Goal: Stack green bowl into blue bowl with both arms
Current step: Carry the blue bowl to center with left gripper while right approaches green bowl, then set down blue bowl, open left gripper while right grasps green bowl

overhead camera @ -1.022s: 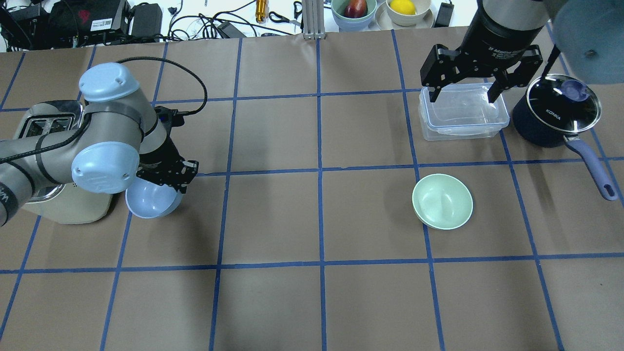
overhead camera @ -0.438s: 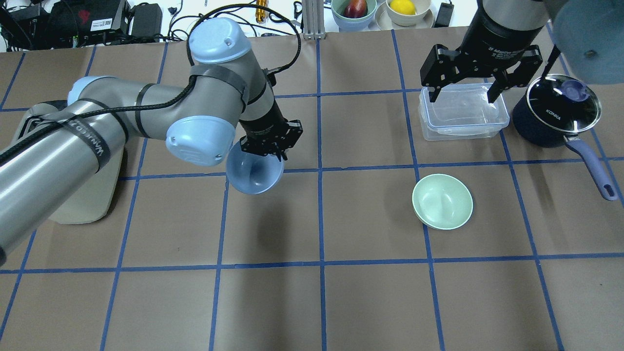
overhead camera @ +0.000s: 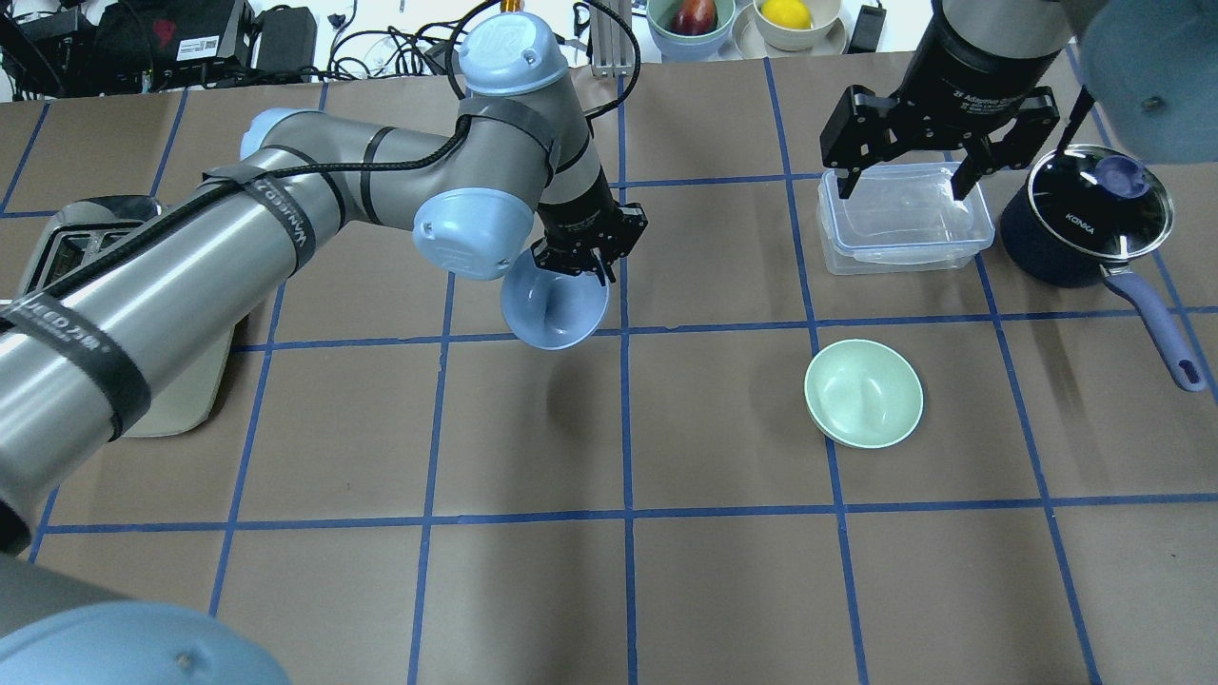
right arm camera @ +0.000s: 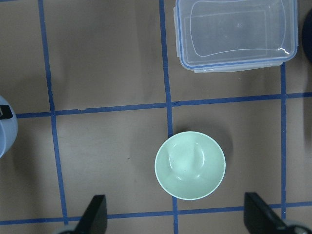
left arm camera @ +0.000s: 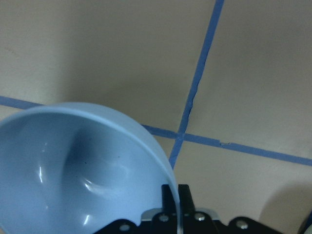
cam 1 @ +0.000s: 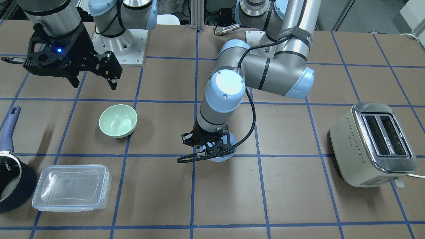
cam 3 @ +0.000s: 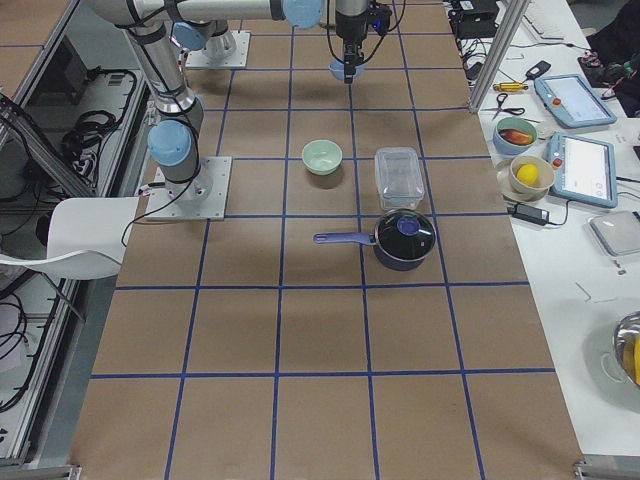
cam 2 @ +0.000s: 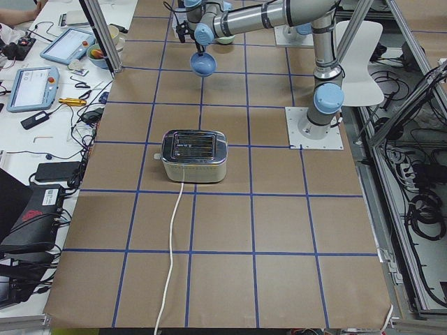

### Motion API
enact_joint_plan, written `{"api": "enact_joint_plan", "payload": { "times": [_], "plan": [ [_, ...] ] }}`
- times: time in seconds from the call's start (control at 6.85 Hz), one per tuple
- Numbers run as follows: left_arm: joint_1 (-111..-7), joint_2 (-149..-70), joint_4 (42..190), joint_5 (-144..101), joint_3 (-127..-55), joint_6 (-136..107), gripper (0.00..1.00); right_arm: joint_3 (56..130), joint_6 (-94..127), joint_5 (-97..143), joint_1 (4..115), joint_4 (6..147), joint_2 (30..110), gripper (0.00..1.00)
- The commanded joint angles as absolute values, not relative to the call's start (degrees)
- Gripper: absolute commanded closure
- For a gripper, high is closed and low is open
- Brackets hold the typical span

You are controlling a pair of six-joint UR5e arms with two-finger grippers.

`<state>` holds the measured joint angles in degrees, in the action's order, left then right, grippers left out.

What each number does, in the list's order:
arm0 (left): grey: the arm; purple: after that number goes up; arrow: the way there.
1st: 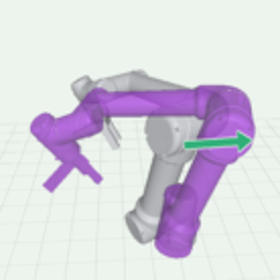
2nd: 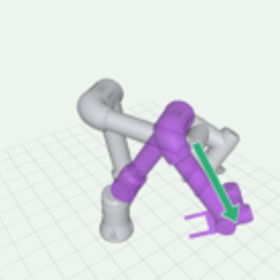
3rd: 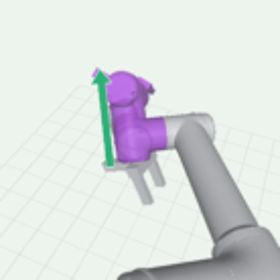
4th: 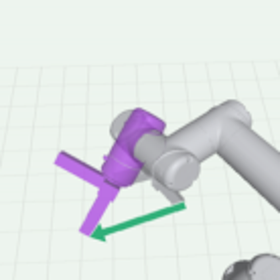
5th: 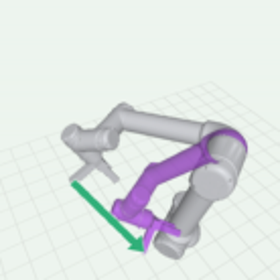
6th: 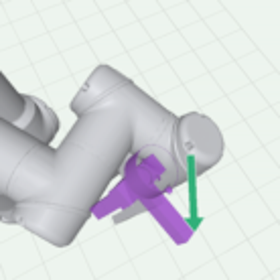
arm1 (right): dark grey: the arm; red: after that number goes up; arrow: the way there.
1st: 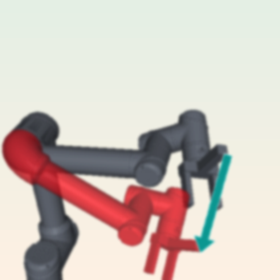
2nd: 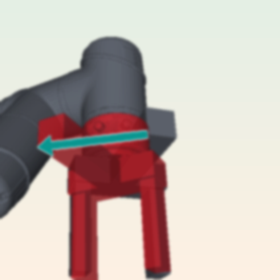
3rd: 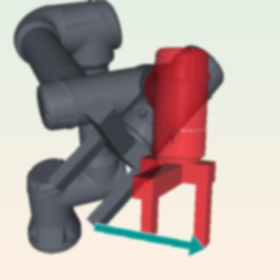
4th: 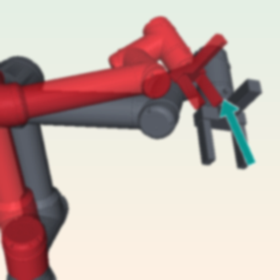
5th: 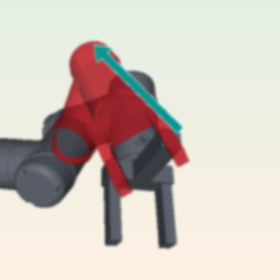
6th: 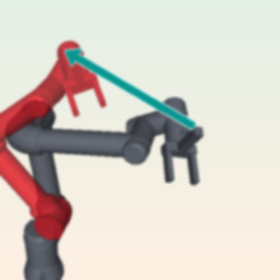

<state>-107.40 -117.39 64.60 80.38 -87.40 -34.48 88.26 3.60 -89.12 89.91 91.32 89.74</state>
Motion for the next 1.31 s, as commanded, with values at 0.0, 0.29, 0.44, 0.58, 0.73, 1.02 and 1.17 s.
{"api": "enact_joint_plan", "payload": {
  "times": [0.0,0.29,0.44,0.58,0.73,1.02,1.17],
  "plan": [
    [-108.98,-121.89,63.47,80.60,-85.26,-35.77,1.00,88.42,3.60,-89.21,89.83,91.23,89.74,0.00],
    [-110.47,-121.90,61.70,80.07,-85.08,-36.39,1.00,90.16,1.07,-89.91,88.95,91.23,89.04,0.00],
    [-111.61,-121.99,61.70,80.33,-85.17,-38.21,1.00,94.09,0.27,-89.83,87.99,92.01,88.77,0.00],
    [-111.97,-122.69,61.44,80.51,-85.25,-38.49,0.89,99.26,-2.26,-89.74,86.33,94.63,88.60,0.00],
    [-112.32,-121.74,60.13,80.94,-86.04,-38.58,0.12,105.67,-2.89,-89.74,82.92,99.88,88.42,0.00],
    [-111.71,-118.84,60.72,81.65,-85.51,-37.45,0.00,117.01,-7.28,-89.47,79.38,114.44,85.45,0.00],
    [-109.45,-116.39,61.60,82.09,-85.69,-35.79,0.00,121.59,-7.56,-89.73,77.97,123.48,82.21,0.00]
  ]
}}
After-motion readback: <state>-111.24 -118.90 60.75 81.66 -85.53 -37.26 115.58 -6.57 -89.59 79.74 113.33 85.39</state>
